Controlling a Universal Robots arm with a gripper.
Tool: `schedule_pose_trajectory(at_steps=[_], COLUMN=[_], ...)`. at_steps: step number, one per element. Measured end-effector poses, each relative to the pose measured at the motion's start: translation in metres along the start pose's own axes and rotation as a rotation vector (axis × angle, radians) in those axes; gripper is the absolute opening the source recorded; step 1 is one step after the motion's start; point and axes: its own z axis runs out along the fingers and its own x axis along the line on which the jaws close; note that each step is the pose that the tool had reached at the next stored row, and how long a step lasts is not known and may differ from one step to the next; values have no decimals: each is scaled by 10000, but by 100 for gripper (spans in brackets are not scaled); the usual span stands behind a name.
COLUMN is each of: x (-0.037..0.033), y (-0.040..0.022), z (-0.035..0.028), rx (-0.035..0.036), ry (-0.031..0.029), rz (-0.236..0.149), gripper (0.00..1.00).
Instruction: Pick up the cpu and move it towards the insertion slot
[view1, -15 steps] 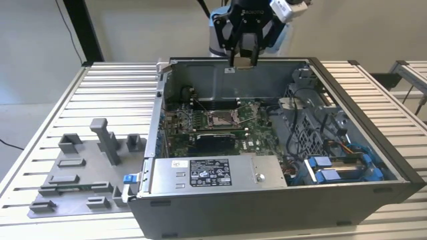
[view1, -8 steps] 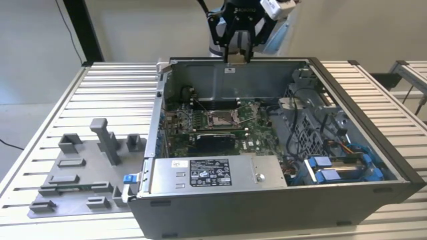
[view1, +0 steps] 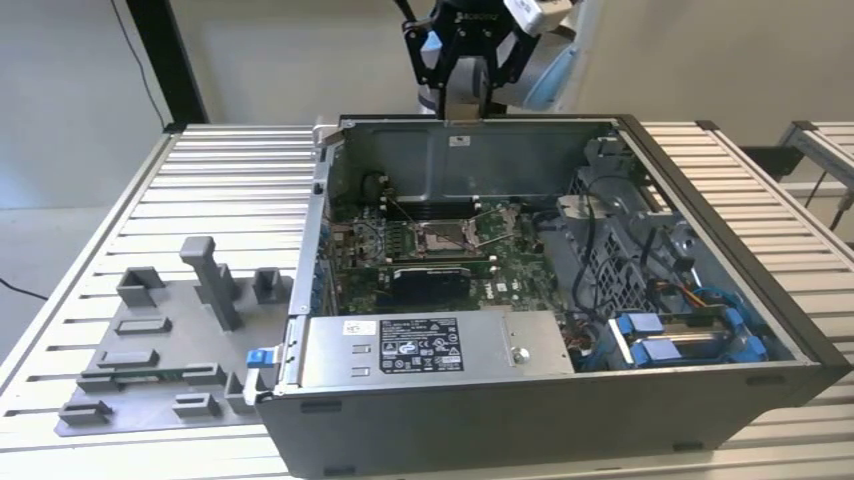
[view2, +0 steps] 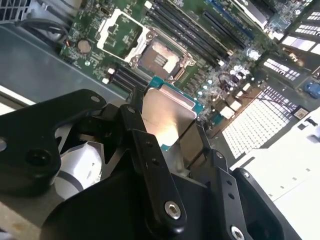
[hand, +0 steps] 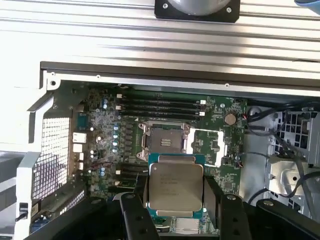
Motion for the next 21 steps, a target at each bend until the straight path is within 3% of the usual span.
schedule_pose_trajectory(at_steps=[6,12,21], x=[-3,69,73], y=[112,122,122], z=[10,12,11], rx=[14,12,13], ry=[0,-4,-3], rz=[4,123,124], gripper=[0,0,0])
